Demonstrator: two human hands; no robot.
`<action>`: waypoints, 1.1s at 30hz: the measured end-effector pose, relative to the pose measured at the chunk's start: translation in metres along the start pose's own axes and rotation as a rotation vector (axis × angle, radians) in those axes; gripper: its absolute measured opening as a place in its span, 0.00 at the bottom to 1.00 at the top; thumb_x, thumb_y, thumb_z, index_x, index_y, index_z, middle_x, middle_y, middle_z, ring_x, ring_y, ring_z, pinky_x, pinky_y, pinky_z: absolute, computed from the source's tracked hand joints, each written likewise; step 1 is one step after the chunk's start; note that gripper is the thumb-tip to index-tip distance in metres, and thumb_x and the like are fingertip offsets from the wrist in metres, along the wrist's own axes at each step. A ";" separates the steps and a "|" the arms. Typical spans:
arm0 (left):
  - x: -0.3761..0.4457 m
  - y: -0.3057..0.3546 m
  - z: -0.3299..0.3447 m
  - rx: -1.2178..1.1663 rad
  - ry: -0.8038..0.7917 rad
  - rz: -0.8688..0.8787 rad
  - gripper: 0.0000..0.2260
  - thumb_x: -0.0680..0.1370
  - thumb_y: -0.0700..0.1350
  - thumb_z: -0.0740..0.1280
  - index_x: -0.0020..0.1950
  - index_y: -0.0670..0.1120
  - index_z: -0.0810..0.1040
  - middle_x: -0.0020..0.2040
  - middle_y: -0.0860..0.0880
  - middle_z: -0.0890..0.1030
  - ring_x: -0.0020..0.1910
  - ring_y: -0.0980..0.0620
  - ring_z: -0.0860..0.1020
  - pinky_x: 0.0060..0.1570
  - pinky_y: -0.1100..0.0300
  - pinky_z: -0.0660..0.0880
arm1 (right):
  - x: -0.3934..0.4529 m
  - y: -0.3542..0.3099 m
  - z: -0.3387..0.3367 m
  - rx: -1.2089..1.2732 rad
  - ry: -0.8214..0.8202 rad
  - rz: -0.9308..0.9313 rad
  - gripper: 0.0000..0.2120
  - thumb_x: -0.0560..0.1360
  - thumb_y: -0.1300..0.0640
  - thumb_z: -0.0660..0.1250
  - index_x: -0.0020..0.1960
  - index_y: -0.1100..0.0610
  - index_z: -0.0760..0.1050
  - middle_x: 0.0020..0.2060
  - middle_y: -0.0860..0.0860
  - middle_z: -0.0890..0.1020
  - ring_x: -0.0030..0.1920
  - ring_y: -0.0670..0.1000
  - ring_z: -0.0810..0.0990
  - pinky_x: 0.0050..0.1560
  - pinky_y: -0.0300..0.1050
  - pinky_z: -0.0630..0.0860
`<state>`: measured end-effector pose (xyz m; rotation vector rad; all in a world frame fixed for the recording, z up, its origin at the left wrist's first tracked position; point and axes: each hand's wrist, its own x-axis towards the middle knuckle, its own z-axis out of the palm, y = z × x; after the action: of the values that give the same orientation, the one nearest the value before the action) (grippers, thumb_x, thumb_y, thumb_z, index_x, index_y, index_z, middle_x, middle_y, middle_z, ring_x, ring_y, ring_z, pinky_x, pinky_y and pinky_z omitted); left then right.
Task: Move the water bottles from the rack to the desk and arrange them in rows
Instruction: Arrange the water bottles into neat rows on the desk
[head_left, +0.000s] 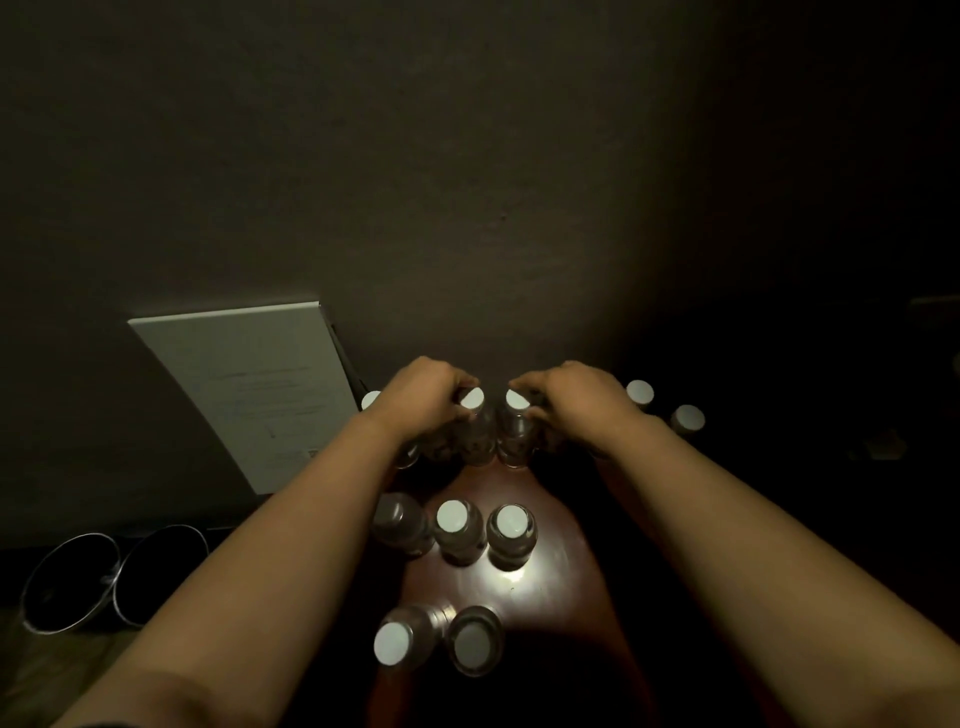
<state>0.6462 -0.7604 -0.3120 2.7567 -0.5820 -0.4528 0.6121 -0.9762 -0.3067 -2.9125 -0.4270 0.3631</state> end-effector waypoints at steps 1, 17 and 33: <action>0.000 0.000 0.000 0.001 0.006 0.004 0.18 0.72 0.49 0.75 0.62 0.52 0.81 0.53 0.51 0.84 0.53 0.50 0.81 0.54 0.52 0.77 | 0.000 -0.001 -0.001 0.013 -0.001 0.017 0.20 0.77 0.45 0.65 0.69 0.40 0.70 0.59 0.46 0.81 0.61 0.54 0.77 0.55 0.48 0.74; 0.004 0.028 0.000 0.127 -0.013 0.058 0.34 0.70 0.60 0.74 0.73 0.51 0.70 0.65 0.48 0.77 0.63 0.46 0.75 0.58 0.52 0.75 | -0.012 0.014 -0.018 0.158 0.109 0.165 0.33 0.71 0.45 0.74 0.73 0.40 0.66 0.62 0.54 0.80 0.62 0.55 0.77 0.60 0.48 0.75; 0.043 0.084 0.037 -0.037 0.057 0.174 0.18 0.74 0.55 0.73 0.62 0.54 0.80 0.53 0.52 0.84 0.55 0.49 0.80 0.50 0.55 0.76 | -0.043 0.085 -0.018 0.116 -0.028 0.243 0.17 0.76 0.61 0.65 0.64 0.52 0.78 0.60 0.54 0.80 0.60 0.55 0.78 0.58 0.45 0.75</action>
<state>0.6420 -0.8603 -0.3278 2.6460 -0.7827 -0.3408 0.5988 -1.0718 -0.2983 -2.8527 -0.0514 0.4467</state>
